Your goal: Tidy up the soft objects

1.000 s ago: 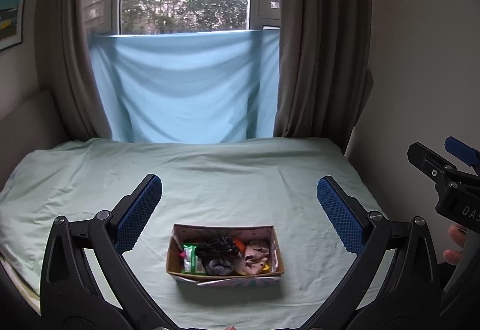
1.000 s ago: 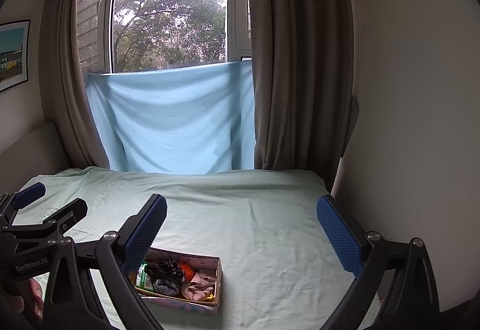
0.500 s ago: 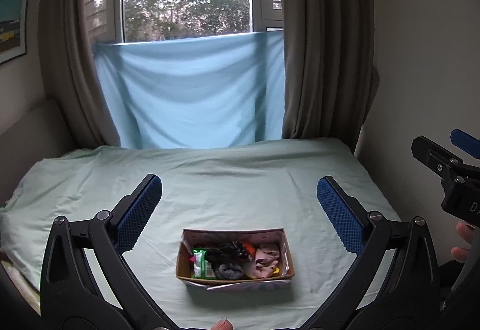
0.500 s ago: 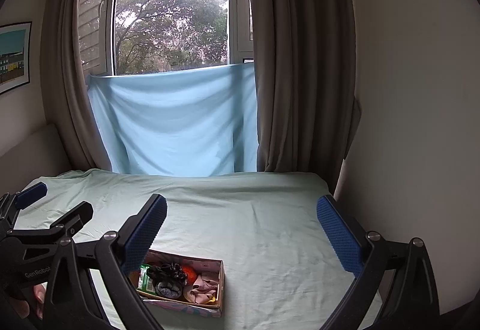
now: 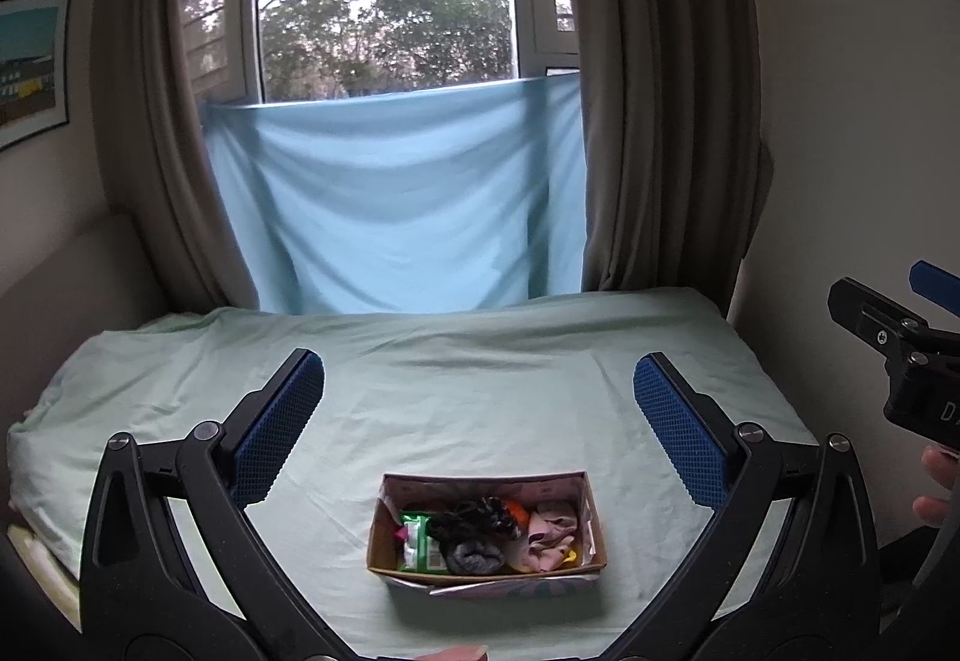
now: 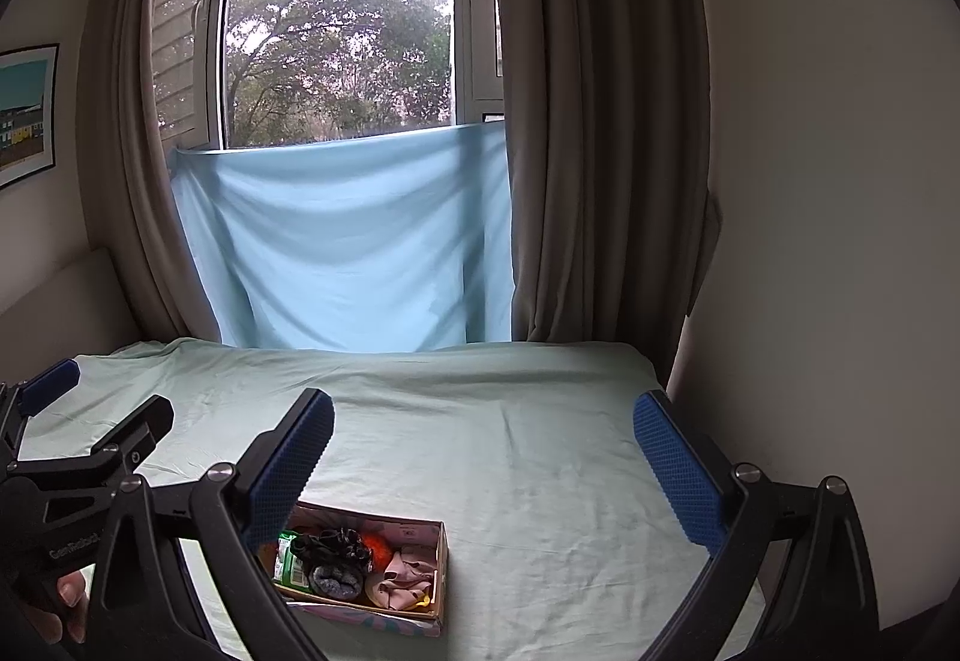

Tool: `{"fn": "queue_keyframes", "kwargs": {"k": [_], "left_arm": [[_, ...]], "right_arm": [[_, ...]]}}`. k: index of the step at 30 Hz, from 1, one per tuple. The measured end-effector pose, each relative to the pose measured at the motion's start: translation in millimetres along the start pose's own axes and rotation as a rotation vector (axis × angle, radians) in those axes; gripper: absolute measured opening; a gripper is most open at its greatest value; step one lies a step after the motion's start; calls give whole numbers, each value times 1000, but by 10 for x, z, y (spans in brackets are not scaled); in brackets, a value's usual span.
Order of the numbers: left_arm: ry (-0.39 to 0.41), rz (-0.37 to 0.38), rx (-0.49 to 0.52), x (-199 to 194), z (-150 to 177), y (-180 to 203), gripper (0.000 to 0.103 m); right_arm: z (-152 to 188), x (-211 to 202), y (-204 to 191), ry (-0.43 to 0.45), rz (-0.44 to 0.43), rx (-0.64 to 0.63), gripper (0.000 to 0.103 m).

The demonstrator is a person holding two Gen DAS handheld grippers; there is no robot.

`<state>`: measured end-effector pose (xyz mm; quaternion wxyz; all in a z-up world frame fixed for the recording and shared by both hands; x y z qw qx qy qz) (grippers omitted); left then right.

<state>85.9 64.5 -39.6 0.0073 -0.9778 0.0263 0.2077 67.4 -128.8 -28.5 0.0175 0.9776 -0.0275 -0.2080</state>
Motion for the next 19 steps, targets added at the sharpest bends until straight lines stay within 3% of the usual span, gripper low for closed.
{"fn": "queue_keyframes", "kwargs": {"k": [19], "left_arm": [[55, -14, 17, -9, -75, 23, 103]], "right_arm": [[19, 15, -66, 6, 12, 7, 100]]}}
Point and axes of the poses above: each gripper's, at about its wrist camera, not at the fingertips, and x roughly the way its jaws point, y to its right, z to its underside, the point moved 10 cm from there along x, roughly the way its jaws point, and after that the axes turned 4 degrees about -x, right-handed, at the moved point
